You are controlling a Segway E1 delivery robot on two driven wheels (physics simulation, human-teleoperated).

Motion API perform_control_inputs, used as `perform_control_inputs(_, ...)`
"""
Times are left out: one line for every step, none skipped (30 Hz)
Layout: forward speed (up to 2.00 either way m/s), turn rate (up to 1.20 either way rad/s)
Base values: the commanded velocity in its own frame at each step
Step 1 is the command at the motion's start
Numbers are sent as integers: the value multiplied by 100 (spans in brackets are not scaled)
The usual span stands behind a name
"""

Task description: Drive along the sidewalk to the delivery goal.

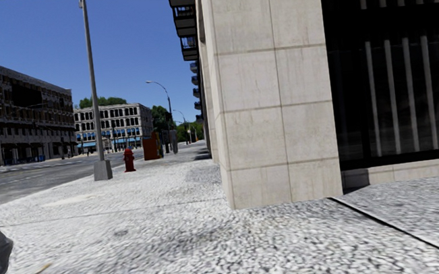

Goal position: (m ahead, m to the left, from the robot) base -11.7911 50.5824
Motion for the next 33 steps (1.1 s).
perform_control_inputs(151,35)
perform_control_inputs(150,35)
perform_control_inputs(150,35)
perform_control_inputs(149,35)
perform_control_inputs(149,35)
perform_control_inputs(149,36)
perform_control_inputs(149,38)
perform_control_inputs(149,40)
perform_control_inputs(149,41)
perform_control_inputs(149,41)
perform_control_inputs(149,41)
perform_control_inputs(149,41)
perform_control_inputs(149,41)
perform_control_inputs(149,41)
perform_control_inputs(149,41)
perform_control_inputs(149,41)
perform_control_inputs(149,41)
perform_control_inputs(149,41)
perform_control_inputs(149,41)
perform_control_inputs(149,41)
perform_control_inputs(149,41)
perform_control_inputs(149,41)
perform_control_inputs(149,42)
perform_control_inputs(149,42)
perform_control_inputs(149,42)
perform_control_inputs(149,43)
perform_control_inputs(149,43)
perform_control_inputs(149,43)
perform_control_inputs(149,44)
perform_control_inputs(149,44)
perform_control_inputs(149,44)
perform_control_inputs(149,44)
perform_control_inputs(149,44)
